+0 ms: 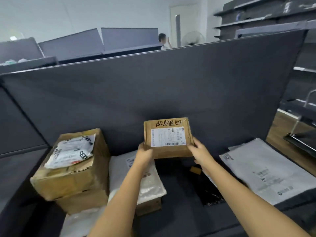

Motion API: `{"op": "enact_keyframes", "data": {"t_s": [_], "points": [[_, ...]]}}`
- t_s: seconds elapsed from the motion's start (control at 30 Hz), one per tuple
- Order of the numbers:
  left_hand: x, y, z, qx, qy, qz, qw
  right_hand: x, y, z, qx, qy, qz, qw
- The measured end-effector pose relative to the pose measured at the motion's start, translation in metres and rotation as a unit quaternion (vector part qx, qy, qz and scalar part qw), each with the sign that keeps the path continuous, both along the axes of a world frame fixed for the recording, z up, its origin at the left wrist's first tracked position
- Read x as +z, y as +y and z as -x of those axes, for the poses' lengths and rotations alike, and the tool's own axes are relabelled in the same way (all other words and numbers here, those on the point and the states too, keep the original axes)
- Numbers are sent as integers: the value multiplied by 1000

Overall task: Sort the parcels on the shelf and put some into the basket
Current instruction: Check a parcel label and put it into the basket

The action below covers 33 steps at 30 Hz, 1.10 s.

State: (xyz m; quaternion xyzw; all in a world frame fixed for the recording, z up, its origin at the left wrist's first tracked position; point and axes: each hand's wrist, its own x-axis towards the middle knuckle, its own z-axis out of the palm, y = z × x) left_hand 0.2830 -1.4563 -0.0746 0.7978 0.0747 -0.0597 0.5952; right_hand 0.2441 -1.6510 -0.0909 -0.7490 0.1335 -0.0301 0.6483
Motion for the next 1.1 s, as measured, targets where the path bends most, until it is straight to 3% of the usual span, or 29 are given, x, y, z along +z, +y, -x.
{"op": "enact_keyframes", "data": {"t_s": [0.13,0.33,0.47,0.63,0.8,0.9,1.1], "points": [[16,49,10,59,-6,65,996,18,44,-10,47,-26,-23,998],[28,102,21,128,-70,89,985,42,99,-12,108,-89,-56,989],[42,121,22,111,-110,169,973,47,109,-13,103,-97,-78,987],[54,121,15,85,-12,182,980,51,113,-17,-5,-21,-82,996],[61,113,12,117,145,181,966,56,105,-17,-22,104,-80,991],[58,109,15,91,168,262,946,57,101,-16,-45,43,-24,998],[42,110,19,59,81,370,924,57,95,-15,-17,-69,56,996]]}}
